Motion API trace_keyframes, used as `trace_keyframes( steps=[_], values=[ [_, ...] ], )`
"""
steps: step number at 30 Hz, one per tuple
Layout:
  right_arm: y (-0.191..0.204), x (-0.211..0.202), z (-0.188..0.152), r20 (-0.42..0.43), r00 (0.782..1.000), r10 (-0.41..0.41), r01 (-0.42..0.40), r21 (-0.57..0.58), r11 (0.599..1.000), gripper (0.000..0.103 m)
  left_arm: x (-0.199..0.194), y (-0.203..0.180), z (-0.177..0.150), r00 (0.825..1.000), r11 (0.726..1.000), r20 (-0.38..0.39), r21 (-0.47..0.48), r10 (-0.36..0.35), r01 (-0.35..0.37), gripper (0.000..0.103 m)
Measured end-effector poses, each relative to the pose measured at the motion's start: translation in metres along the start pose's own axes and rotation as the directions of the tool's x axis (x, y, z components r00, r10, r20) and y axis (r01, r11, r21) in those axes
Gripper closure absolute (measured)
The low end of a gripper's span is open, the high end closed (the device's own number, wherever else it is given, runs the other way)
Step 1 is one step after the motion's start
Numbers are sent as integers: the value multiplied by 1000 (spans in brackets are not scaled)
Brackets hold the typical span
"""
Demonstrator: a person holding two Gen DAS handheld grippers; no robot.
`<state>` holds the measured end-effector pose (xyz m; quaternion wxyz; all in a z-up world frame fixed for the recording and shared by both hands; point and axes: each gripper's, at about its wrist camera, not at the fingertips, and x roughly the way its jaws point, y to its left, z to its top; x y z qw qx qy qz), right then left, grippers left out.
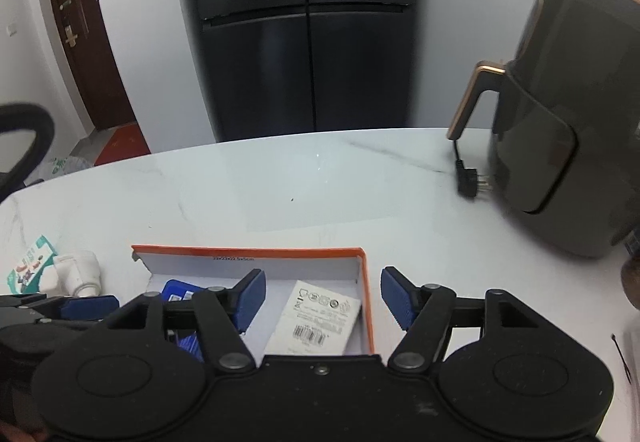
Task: Organize rigid objects
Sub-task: 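Lower both boxes into the orange-rimmed box and open both tools, then move both tools back toward the remaining items on the table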
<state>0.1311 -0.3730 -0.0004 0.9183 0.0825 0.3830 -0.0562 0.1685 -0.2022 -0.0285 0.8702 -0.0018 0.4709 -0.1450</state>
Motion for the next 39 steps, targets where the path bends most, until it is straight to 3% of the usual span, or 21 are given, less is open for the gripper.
trace_keyframes(
  steps=[6,17,39],
  values=[
    [3,-38,-12,21,1000,-4,3,27,1000,23,-38,7,-12,999,999,8,17,50,-50,9],
    [45,-89,-50,-5,999,45,-45,23,999,19,-103,35,-42,992,992,33,26,122,-123,7],
    [151,-117,-64,-9,989,149,-149,-99,984,16,-157,129,-77,982,979,61,-114,177,-169,6]
  ],
)
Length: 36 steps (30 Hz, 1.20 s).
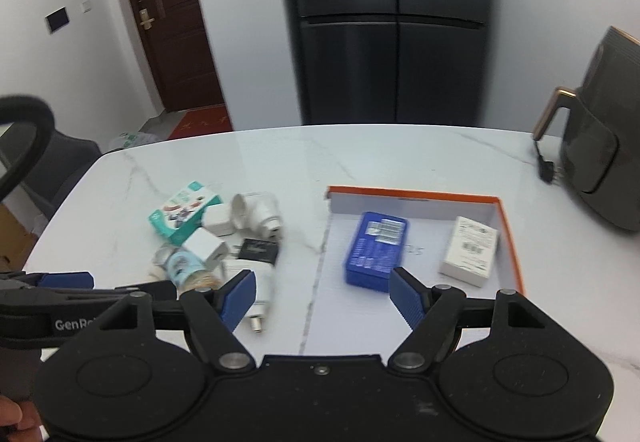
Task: Organize rigid objects
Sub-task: 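Move both tools back toward the remaining items on the table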
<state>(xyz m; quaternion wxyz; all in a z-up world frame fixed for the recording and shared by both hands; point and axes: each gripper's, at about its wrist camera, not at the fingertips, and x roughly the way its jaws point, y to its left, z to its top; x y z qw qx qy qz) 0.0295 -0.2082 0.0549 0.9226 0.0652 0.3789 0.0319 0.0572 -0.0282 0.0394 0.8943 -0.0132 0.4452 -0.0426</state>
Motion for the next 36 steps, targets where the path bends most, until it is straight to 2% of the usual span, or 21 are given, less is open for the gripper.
trace_keyframes(
  steps=[15,23,27,36],
  values=[
    [38,15,-6,-30,999,30,-31,-15,999,16,10,60,-4,999,996,-38,-76,34,-37,6],
    [41,22,-12,-46,999,28,-28,7,1000,15,36,86,-9,995,992,-86,-109,56,-65,6],
    [40,26,-18,-59,998,31,-30,20,999,16,58,93,-9,992,994,-112,-93,49,-60,6],
    [42,35,-32,-89,995,38,-35,32,999,16,111,98,13,993,998,-104,5,61,-61,7]
  ],
)
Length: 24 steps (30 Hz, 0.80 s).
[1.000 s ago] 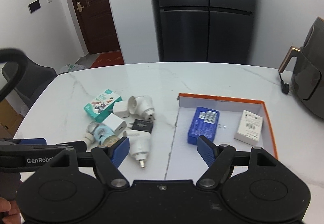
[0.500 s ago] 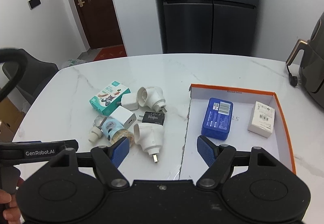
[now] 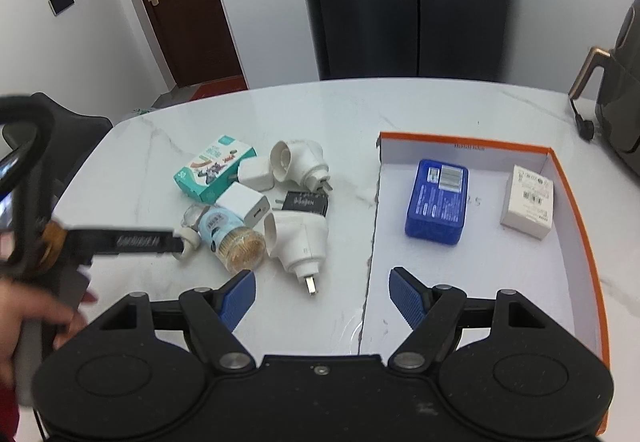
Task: Organize rigid objects
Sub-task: 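Move both tools back toward the remaining items on the table, then grasp the clear glass bottle with the left tool while the right tool grasps the light-blue toothpick jar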
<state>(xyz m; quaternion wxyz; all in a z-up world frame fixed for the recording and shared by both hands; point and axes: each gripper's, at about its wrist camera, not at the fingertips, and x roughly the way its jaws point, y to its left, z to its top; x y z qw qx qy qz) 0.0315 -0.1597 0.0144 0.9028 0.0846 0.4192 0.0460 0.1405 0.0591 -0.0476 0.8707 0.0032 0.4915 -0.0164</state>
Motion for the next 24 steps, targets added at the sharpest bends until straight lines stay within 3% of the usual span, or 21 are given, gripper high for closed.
trace_keyframes(
  steps=[4,10,15,17,24],
  values=[
    [-2,5,-6,-18,1000,-14,15,20,1000,16,19,-5,10,1000,999,18,43,3,-3,9],
    [-6,11,-11,-32,999,-32,34,61,998,15,37,-15,14,998,994,1,91,-57,57,13],
    [3,18,-11,-31,999,-12,14,55,998,16,40,-15,11,997,994,36,89,-63,59,33],
    [11,21,-11,-29,1000,8,-7,34,999,16,39,-12,13,996,994,53,83,-71,66,52],
    [48,41,-3,-25,995,93,-95,-94,991,16,22,12,8,993,992,57,69,-107,103,53]
  ],
)
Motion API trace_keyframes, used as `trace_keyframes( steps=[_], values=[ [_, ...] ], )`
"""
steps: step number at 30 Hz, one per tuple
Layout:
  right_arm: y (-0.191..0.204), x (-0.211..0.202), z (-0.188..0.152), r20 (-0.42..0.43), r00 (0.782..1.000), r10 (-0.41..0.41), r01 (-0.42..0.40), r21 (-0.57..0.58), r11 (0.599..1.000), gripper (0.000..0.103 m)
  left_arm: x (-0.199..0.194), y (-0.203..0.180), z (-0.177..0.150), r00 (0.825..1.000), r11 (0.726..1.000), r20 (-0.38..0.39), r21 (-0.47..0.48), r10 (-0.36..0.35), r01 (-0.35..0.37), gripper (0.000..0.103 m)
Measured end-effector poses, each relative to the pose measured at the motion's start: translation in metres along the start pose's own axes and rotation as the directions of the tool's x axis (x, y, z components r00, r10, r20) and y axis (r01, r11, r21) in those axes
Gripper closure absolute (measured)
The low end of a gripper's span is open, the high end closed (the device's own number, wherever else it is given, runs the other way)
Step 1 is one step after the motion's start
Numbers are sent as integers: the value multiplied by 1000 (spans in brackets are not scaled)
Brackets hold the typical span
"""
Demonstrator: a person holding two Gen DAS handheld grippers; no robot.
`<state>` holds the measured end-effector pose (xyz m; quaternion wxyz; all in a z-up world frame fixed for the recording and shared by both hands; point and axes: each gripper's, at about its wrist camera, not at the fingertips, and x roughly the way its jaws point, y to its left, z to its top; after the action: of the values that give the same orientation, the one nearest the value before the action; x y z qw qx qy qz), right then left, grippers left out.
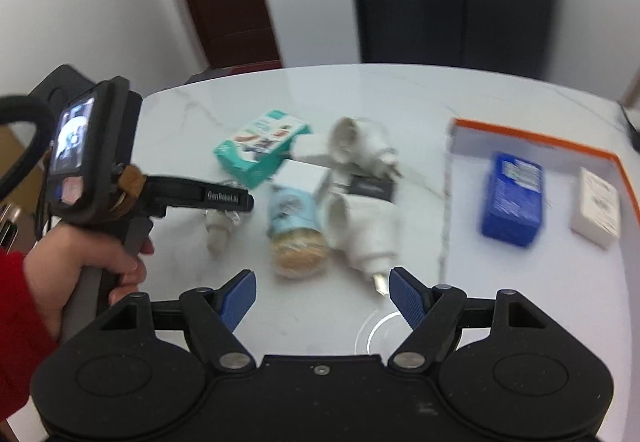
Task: Organize rigid objects
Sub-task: 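Grasp the clear glass bottle with the left tool while the right tool grasps the light-blue toothpick jar, then carry the glass bottle and toothpick jar over the orange-rimmed box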
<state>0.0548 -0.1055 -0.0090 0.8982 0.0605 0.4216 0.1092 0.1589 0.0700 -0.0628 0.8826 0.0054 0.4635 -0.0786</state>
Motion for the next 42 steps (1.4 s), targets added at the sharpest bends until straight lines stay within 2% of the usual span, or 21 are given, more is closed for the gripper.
trace_keyframes(
  steps=[7,13,16,18,23,29,42],
  values=[
    [26,47,20,-31,998,60,-62,-79,995,18,-37,26,-23,1000,998,18,-55,-5,6,53],
    [33,91,30,-95,995,-20,8,-125,992,22,-48,39,-37,1000,996,19,-87,1,1,53],
    [32,106,31,-124,992,-37,22,-114,993,42,-49,42,-42,1000,994,20,-111,-8,10,53],
    [32,109,29,-127,991,-44,30,-113,993,45,-50,42,-43,1000,994,25,-111,-6,9,53],
    [35,92,23,-93,995,-29,22,-77,997,46,-56,39,-42,999,992,44,-126,-26,32,53],
    [34,47,23,-18,1000,4,-5,-36,999,46,-77,22,-38,995,993,92,-108,-43,53,53],
    [-6,-39,14,78,995,-55,52,41,998,46,-109,-44,-32,987,992,137,-78,-88,99,53]
  ],
)
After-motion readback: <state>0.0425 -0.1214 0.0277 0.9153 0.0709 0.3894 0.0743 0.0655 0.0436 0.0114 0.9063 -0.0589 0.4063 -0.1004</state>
